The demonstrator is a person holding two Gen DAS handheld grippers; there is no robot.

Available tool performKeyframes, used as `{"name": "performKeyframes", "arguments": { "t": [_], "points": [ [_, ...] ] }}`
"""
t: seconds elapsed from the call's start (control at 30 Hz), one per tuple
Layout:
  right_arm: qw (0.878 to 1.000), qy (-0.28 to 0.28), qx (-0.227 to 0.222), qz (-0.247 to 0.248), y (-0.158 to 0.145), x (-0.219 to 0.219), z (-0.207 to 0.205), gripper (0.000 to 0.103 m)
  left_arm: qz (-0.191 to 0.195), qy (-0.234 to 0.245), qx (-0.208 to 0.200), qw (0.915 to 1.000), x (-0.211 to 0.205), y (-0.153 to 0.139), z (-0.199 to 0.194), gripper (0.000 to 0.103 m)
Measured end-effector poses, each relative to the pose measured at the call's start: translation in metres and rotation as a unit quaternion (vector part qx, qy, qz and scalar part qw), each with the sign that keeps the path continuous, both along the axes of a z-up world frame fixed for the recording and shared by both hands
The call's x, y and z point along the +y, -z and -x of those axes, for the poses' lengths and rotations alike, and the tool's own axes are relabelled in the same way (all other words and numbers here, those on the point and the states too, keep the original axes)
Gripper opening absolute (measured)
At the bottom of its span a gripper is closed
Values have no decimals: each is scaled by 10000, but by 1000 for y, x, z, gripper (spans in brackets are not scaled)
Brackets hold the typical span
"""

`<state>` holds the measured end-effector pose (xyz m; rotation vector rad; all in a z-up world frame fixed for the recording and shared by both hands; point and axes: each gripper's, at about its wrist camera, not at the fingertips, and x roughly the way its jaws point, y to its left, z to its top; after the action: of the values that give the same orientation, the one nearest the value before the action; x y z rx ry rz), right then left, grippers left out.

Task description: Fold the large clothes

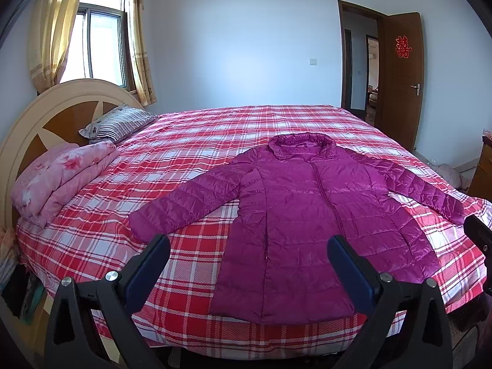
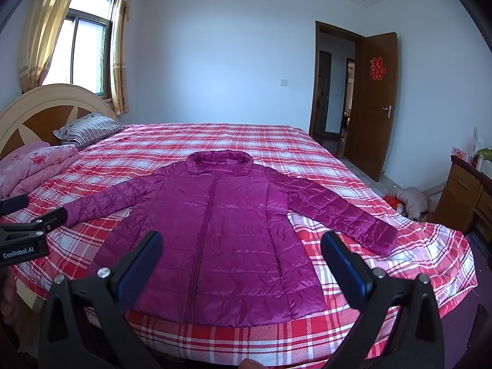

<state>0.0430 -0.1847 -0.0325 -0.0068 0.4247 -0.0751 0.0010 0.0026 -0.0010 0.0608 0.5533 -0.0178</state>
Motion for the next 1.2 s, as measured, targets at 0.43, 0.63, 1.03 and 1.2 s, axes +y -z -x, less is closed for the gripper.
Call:
{"name": "performKeyframes", "arguments": {
  "t": [0.43, 0.63, 1.03, 1.2],
  "points": [
    [10000, 2, 11, -8, 0, 0, 0, 103, 26, -21, -6, 10000, 1, 2, -1, 102],
    [10000, -26, 21, -30, 1, 1, -1, 103, 55, -23, 2, 10000, 1, 2, -1, 102],
    [9999, -59, 62, -69, 3, 2, -3, 103, 47, -18, 8, 10000, 3, 7, -3, 102],
    [9999, -90, 93, -72, 5, 0, -5, 103, 92, -22, 103, 9999, 1, 12, -7, 102]
  ]
}}
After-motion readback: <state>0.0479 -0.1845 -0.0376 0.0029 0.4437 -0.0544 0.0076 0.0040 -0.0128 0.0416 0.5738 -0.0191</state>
